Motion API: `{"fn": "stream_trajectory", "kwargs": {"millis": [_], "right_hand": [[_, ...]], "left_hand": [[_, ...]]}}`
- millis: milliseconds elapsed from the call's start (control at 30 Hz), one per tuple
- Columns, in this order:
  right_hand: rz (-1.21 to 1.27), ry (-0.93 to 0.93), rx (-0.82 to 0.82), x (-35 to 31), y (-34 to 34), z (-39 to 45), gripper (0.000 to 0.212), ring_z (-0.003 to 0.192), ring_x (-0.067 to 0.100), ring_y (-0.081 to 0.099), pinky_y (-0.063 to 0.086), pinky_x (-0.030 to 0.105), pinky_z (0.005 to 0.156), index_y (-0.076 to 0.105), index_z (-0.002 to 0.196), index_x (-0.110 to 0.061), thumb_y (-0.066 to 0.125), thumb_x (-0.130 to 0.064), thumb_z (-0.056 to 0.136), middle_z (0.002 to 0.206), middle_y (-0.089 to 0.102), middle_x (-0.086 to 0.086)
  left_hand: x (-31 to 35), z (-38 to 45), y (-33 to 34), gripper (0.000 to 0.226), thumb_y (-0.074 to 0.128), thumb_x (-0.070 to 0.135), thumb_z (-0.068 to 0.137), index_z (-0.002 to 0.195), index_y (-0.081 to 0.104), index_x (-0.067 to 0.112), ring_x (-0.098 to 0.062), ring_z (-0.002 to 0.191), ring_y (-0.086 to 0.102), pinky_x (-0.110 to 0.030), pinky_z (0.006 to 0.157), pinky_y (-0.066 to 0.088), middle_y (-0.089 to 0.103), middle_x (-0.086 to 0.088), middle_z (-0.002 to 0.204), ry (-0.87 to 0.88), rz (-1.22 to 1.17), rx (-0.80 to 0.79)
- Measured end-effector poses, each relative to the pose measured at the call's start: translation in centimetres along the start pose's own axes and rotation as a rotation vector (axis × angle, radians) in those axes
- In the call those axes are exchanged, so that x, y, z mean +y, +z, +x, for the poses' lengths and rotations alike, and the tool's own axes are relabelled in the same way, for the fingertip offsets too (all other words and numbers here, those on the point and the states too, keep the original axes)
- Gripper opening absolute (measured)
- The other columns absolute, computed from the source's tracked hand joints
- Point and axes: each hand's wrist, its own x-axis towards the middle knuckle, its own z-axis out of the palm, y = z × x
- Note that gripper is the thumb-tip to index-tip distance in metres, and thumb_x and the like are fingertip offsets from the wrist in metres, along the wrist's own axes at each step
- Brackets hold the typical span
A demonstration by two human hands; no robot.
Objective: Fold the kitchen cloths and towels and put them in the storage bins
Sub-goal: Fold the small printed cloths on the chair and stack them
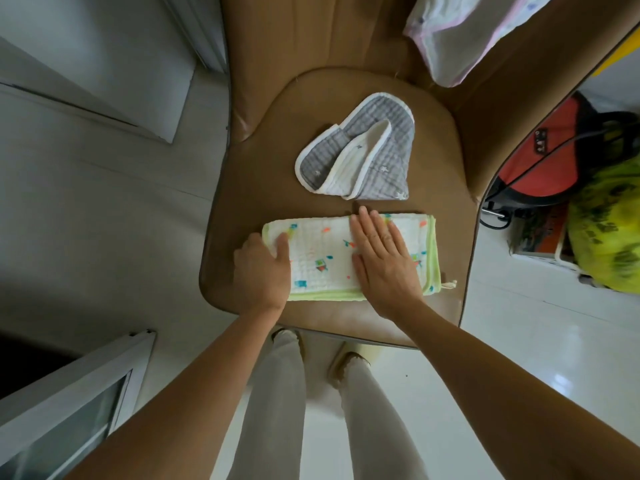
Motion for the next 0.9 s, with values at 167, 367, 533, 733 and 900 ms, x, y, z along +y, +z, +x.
{"fn": "stream_trajectory", "kwargs": {"millis": [167, 367, 533, 733, 900], "right_hand": [[-0.026, 0.06, 0.006, -1.6, 0.6, 0.8, 0.054, 0.148, 0.023, -0.001, 0.006, 0.042, 0.12, 0.01, 0.152, -0.018, 0.017, -0.034, 0.102, 0.16, 0.006, 0.006], [-0.02, 0.131, 0.013, -5.5, 1.4, 1.9, 0.057, 0.146, 0.034, 0.002, 0.011, 0.052, 0.118, 0.015, 0.152, -0.018, 0.022, -0.038, 0.099, 0.159, 0.009, 0.011], [-0.09, 0.138, -0.023, -7.1, 2.4, 3.2, 0.061, 0.146, 0.038, -0.002, 0.008, 0.057, 0.116, 0.007, 0.152, -0.025, 0.025, -0.044, 0.097, 0.159, 0.004, 0.011], [0.086, 0.057, -0.038, -6.7, 0.5, 3.0, 0.056, 0.147, 0.029, 0.0, 0.007, 0.049, 0.119, 0.011, 0.152, -0.024, 0.022, -0.041, 0.1, 0.16, 0.006, 0.007], [0.857, 0.452, 0.163, -3.9, -5.4, -0.5, 0.03, 0.112, 0.018, 0.058, 0.053, 0.036, 0.091, 0.052, 0.128, -0.02, 0.041, -0.023, 0.1, 0.125, 0.06, 0.0]], "left_hand": [[0.3, 1.8, -1.3, 0.041, 0.045, 0.047, 0.095, 0.103, 0.054, 0.008, -0.009, 0.073, 0.054, -0.017, 0.054, 0.04, 0.057, 0.001, 0.091, 0.051, -0.191, -0.181], [-2.5, 4.2, -3.2, 0.046, 0.048, 0.048, 0.094, 0.096, 0.062, 0.004, -0.02, 0.075, 0.068, -0.027, 0.059, 0.052, 0.069, -0.006, 0.086, -0.116, -0.532, -0.369], [-4.4, 4.3, -4.2, 0.039, 0.044, 0.046, 0.095, 0.098, 0.052, 0.008, -0.017, 0.074, 0.066, -0.026, 0.057, 0.05, 0.064, -0.006, 0.086, -0.045, -0.499, -0.318], [-0.8, 2.5, -5.9, 0.026, 0.046, 0.043, 0.095, 0.095, 0.049, 0.018, -0.004, 0.075, 0.065, -0.026, 0.063, 0.054, 0.063, 0.005, 0.085, -0.005, -0.598, -0.234], [3.1, -0.6, -7.6, 0.021, 0.06, 0.033, 0.091, 0.103, 0.049, 0.019, 0.012, 0.073, 0.059, -0.008, 0.053, 0.045, 0.062, 0.014, 0.085, 0.118, -0.609, -0.293]]}}
